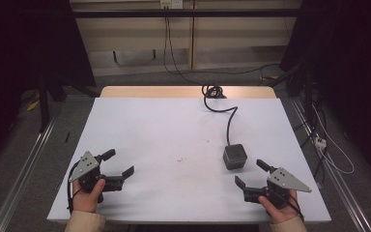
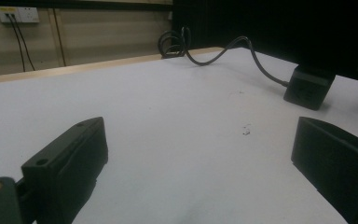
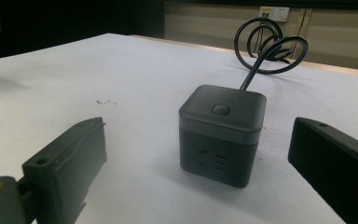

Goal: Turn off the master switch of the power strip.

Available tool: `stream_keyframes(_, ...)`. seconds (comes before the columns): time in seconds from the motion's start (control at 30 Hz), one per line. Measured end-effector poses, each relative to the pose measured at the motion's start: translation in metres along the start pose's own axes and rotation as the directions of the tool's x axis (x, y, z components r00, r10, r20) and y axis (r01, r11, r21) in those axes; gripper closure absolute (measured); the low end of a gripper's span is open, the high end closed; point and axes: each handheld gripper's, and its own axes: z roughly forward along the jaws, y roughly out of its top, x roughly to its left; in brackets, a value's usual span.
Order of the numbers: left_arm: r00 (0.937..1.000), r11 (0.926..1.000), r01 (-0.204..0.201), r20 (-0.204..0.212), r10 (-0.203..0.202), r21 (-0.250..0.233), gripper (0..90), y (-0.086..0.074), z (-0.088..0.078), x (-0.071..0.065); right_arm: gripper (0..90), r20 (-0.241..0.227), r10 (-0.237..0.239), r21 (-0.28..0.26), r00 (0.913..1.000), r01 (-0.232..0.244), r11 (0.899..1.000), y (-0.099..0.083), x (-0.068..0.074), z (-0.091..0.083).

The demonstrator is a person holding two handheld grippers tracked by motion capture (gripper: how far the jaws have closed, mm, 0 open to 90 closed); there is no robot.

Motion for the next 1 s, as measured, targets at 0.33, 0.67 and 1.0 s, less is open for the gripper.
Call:
stream_keyframes(0.33, 1.0000, 1.0000, 0.008, -0.004, -0.008, -0.006, 3.2, -0.001, -0.003, 0.001, 4.1, 0.002, -0.001, 0.002, 1.0000, 0.001, 1.000, 0.003, 0.000, 0.003)
stream_keyframes(0.67, 1.0000, 1.0000, 0.007, -0.006, -0.007, -0.004, 3.3, -0.002, -0.007, 0.002, 8.9, 0.012, 0.003, 0.003, 0.9999, -0.003, 1.000, 0.008, -0.002, 0.005)
stream_keyframes(1.0, 0.9999, 0.9999, 0.010, -0.011, -0.010, -0.005, 3.3, -0.003, -0.010, 0.002, 16.6, 0.006, 0.006, 0.023, 1.0000, -0.007, 1.000, 0.014, -0.005, 0.007)
